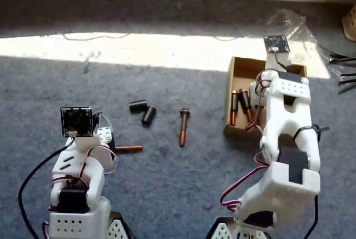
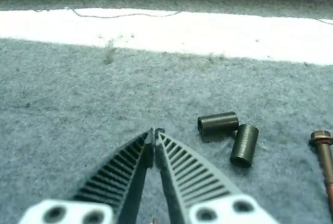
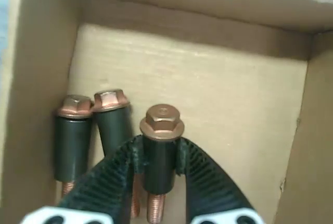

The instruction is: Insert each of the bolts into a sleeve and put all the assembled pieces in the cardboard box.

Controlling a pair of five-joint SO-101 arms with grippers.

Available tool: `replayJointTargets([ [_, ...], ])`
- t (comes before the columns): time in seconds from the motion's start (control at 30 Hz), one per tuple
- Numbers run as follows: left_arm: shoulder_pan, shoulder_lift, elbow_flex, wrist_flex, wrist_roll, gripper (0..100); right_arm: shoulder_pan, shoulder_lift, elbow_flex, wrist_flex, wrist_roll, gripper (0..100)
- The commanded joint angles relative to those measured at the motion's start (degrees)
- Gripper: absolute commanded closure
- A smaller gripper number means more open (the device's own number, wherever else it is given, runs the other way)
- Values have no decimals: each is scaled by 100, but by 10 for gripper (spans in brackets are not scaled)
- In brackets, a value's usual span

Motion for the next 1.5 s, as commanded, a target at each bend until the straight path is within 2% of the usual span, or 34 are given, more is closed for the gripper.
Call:
replayJointTargets([
  [0.0, 110, -40, -40, -114, -18, 973, -75, 13, -374, -4, 79, 991],
  [0.33, 110, -40, -40, -114, -18, 973, -400, 295, -374, -4, 79, 990],
  [0.6, 110, -40, -40, -114, -18, 973, -426, 259, -365, 4, 70, 801],
  [0.87, 101, -40, -40, -114, -18, 973, -593, -303, -541, 382, 79, 796],
  [1.03, 48, -40, -66, -114, -18, 975, -1121, -1297, -532, 1068, 79, 796],
  [1.13, -330, -40, -127, -114, 0, 976, -1560, -1912, -532, 1385, 79, 796],
  [1.23, -637, -40, -259, -79, 18, 976, -2018, -2457, -470, 1473, 44, 796],
  [1.4, -708, -40, -268, -79, 9, 976, -2870, -3108, 57, 1464, 18, 796],
  [1.47, -708, -40, -268, -79, -9, 976, -3204, -3196, 180, 1464, -457, 797],
])
